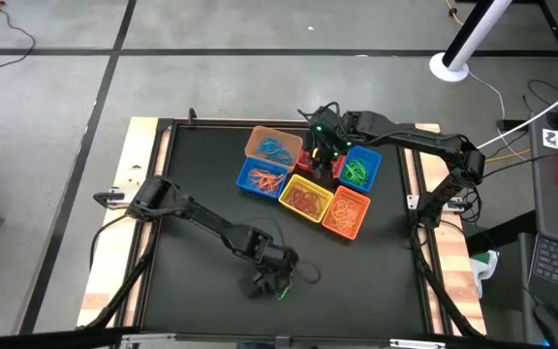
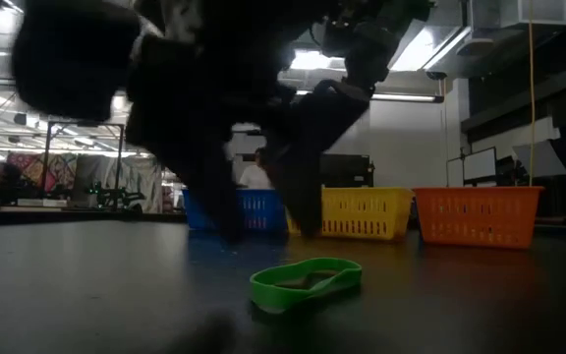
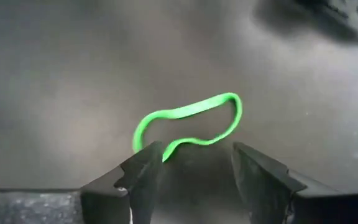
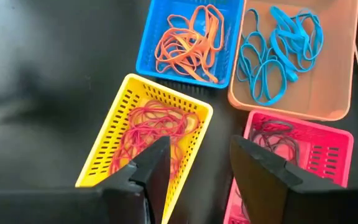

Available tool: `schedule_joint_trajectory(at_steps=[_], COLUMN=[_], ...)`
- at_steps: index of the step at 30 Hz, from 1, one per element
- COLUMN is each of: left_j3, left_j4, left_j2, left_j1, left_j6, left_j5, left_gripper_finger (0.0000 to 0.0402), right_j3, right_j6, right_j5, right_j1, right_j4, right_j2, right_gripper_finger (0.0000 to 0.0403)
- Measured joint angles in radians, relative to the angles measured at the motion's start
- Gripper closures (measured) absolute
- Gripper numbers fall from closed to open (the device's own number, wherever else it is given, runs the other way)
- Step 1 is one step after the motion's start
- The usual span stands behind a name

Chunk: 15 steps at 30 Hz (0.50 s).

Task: Sort rubber bands into baskets
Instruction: Put the green rubber band into the right blue basket

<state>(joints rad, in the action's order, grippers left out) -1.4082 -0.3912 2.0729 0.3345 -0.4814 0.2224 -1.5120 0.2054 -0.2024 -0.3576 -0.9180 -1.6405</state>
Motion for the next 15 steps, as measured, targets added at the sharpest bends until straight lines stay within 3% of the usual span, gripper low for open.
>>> schedule_joint_trajectory(at_steps=[8, 15], left_j3=[-0.002, -0.006], left_j4=[0.170, 0.174], left_j2=[0.087, 0.113], left_j1=[0.026, 0.009], left_j6=[-0.042, -0.009], left_j5=[-0.018, 0.030], left_gripper_finger=[0.0211, 0.0237], right_j3=[0.000, 0.000], right_j6=[0.001, 0.000], right_j5=[0.001, -0.002], right_j1=[0.000, 0.001], right_j4=[0.002, -0.010], right_j2=[0.000, 0.000], right_gripper_finger=[0.0235, 0.0235])
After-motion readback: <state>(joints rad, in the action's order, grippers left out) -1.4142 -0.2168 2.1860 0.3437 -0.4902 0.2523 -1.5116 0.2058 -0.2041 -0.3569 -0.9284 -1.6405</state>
